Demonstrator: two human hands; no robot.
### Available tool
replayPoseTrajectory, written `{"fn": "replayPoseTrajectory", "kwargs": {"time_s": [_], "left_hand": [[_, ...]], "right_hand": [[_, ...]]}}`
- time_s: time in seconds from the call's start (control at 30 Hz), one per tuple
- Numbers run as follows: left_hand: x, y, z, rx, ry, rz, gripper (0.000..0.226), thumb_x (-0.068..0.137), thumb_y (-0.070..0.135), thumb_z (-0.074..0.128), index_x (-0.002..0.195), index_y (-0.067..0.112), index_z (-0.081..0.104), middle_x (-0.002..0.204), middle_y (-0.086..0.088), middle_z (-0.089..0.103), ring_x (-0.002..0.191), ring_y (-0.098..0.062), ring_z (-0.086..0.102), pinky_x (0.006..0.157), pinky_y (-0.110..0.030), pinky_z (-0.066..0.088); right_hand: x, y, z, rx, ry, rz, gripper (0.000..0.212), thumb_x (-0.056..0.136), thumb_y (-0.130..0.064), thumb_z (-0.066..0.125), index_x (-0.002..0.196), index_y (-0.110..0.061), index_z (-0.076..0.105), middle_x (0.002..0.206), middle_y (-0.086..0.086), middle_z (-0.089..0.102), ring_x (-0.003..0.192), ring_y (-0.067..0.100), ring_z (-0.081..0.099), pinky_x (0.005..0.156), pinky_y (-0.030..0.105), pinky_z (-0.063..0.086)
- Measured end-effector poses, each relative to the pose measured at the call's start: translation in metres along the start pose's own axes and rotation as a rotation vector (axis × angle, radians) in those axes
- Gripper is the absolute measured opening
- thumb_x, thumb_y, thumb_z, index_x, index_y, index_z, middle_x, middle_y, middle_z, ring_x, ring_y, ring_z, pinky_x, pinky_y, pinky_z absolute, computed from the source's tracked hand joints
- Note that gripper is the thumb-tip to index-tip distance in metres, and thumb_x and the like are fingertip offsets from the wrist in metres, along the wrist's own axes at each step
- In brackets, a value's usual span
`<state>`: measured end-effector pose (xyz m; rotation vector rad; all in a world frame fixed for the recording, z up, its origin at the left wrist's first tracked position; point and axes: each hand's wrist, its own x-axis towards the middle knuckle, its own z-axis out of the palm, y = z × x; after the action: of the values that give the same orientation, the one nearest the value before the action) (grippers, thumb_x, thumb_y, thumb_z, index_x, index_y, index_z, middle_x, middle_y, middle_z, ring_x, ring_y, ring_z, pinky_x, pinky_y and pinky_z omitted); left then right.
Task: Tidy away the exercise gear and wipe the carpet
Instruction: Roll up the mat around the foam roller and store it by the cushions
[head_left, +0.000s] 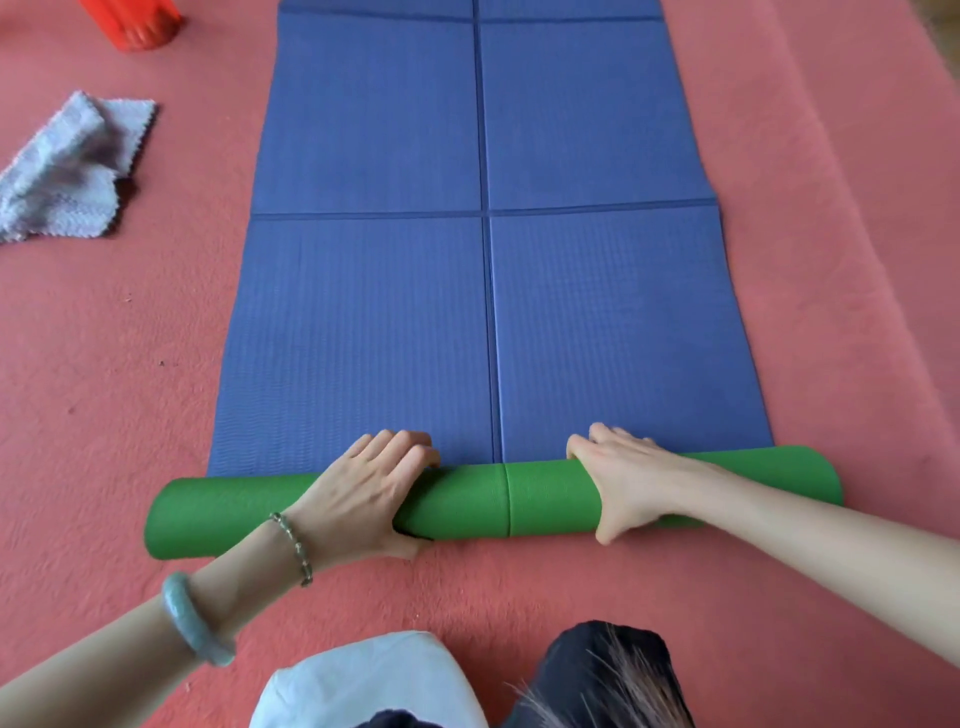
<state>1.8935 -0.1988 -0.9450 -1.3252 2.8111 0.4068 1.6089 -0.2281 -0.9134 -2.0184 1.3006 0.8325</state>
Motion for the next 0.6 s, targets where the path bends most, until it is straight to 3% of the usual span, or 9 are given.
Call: {"fn": "replayPoseTrajectory", "kwargs": {"time_s": [0.1,0.23,0.33,0.43,0.53,0.6], "left_hand": [[-0.009,0.002,0.003,0.128,0.130,0.097,0.068,0.072,0.065,0.053,0.113,0.010,0.052,0.104,-0.005,0.055,0.083,-0.022,0.052,0.076,-0.032,0.036],[-0.016,0.016,0.008,0.201,0.211,-0.002,0.079,0.083,0.065,0.043,0.123,-0.001,0.056,0.102,-0.013,0.059,0.085,-0.027,0.051,0.078,-0.036,0.037],[-0.014,0.019,0.007,0.236,0.183,-0.043,0.089,0.077,0.067,0.050,0.134,-0.001,0.042,0.104,-0.013,0.059,0.087,-0.027,0.055,0.080,-0.038,0.038],[-0.017,0.023,0.017,0.294,0.143,-0.074,0.102,0.058,0.062,0.076,0.134,0.006,0.037,0.117,-0.023,0.060,0.102,-0.036,0.061,0.090,-0.047,0.047],[-0.015,0.027,0.027,0.338,0.072,-0.136,0.107,0.050,0.060,0.081,0.133,0.008,0.038,0.123,-0.029,0.055,0.111,-0.042,0.056,0.099,-0.052,0.039],[-0.007,0.022,0.028,0.348,0.070,-0.142,0.105,0.050,0.057,0.082,0.131,0.007,0.039,0.119,-0.028,0.056,0.106,-0.041,0.056,0.095,-0.050,0.036]], "right_hand": [[0.002,0.009,0.000,0.021,0.063,-0.054,0.082,0.053,-0.042,0.081,0.116,-0.024,0.033,0.109,-0.002,0.029,0.103,0.019,0.036,0.082,0.031,0.034],[0.002,0.017,-0.011,0.180,0.068,-0.087,0.082,0.052,-0.046,0.087,0.115,-0.024,0.038,0.110,-0.005,0.034,0.106,0.015,0.037,0.086,0.026,0.038],[0.001,0.020,-0.016,0.262,0.092,-0.086,0.076,0.054,-0.042,0.087,0.113,-0.024,0.043,0.109,-0.008,0.043,0.106,0.014,0.044,0.085,0.025,0.039],[0.002,0.029,-0.022,0.394,0.108,-0.028,0.069,0.052,-0.043,0.087,0.105,-0.031,0.045,0.111,-0.010,0.049,0.106,0.013,0.051,0.090,0.033,0.047],[0.004,0.035,-0.027,0.391,0.085,-0.018,0.061,0.054,-0.047,0.085,0.100,-0.033,0.048,0.112,-0.010,0.053,0.107,0.014,0.053,0.090,0.038,0.048],[0.004,0.036,-0.029,0.360,0.109,-0.022,0.059,0.059,-0.047,0.083,0.107,-0.031,0.054,0.115,-0.008,0.055,0.110,0.013,0.051,0.094,0.035,0.045]]}}
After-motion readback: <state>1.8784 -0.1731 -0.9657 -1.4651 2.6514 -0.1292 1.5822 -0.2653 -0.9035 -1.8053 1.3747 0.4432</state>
